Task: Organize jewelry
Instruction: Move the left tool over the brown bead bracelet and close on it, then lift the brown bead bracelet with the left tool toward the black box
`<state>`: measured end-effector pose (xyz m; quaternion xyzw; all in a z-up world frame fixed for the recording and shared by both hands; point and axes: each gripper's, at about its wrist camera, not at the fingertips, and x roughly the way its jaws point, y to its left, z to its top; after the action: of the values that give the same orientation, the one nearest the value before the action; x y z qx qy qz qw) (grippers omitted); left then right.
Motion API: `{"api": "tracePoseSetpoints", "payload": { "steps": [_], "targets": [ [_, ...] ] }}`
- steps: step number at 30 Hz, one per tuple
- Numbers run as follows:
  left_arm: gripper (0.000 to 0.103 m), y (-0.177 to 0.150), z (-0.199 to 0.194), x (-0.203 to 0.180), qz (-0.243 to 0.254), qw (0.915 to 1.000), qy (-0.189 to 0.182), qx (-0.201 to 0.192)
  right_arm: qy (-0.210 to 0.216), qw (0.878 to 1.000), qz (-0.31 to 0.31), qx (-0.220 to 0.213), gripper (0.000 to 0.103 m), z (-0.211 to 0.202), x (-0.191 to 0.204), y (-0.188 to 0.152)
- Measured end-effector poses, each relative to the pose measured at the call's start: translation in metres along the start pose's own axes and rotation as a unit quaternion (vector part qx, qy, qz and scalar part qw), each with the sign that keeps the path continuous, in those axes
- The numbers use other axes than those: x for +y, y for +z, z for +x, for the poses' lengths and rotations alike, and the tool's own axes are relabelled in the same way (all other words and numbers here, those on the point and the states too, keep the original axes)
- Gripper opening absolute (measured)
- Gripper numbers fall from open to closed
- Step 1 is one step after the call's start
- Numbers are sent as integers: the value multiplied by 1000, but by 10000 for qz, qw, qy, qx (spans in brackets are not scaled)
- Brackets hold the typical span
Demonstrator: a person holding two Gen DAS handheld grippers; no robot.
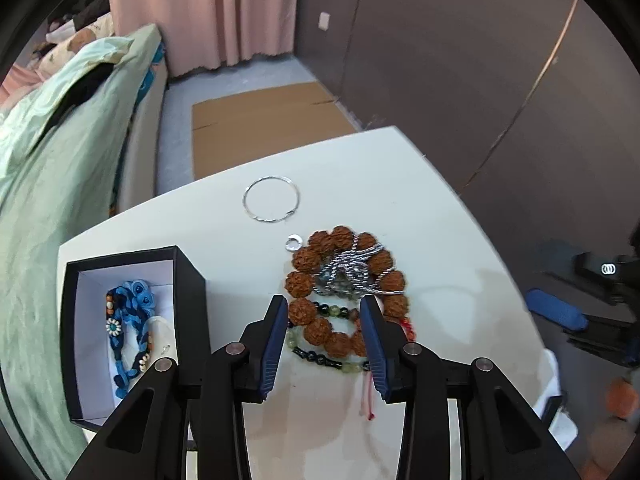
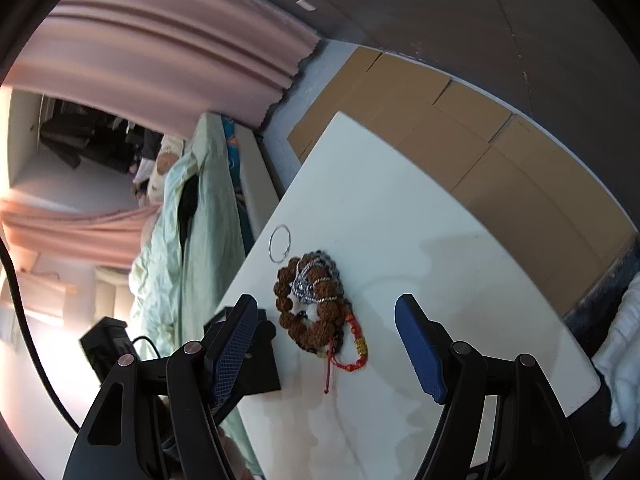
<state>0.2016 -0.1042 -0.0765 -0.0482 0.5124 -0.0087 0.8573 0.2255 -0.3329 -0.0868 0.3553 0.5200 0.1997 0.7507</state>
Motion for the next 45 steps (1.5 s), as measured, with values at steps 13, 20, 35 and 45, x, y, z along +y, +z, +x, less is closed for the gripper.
{"api": "tracePoseSetpoints", "payload": {
  "steps": [13, 20, 35, 45],
  "targets": [
    [25, 6, 44, 3, -433, 9965, 381, 602, 288, 9955, 771, 464, 73, 24, -20, 4],
    [20, 14, 21, 7, -426, 9979, 352, 324, 374, 9951, 657, 631, 73, 33, -14, 6],
    [19, 33, -57, 7, -267, 9991, 113, -304, 245, 9956, 551, 719, 73, 39, -13, 8],
    [20, 32, -109, 15, -290, 9972, -123, -676, 395, 9935, 226, 1047, 73, 60, 2, -3]
  ]
}}
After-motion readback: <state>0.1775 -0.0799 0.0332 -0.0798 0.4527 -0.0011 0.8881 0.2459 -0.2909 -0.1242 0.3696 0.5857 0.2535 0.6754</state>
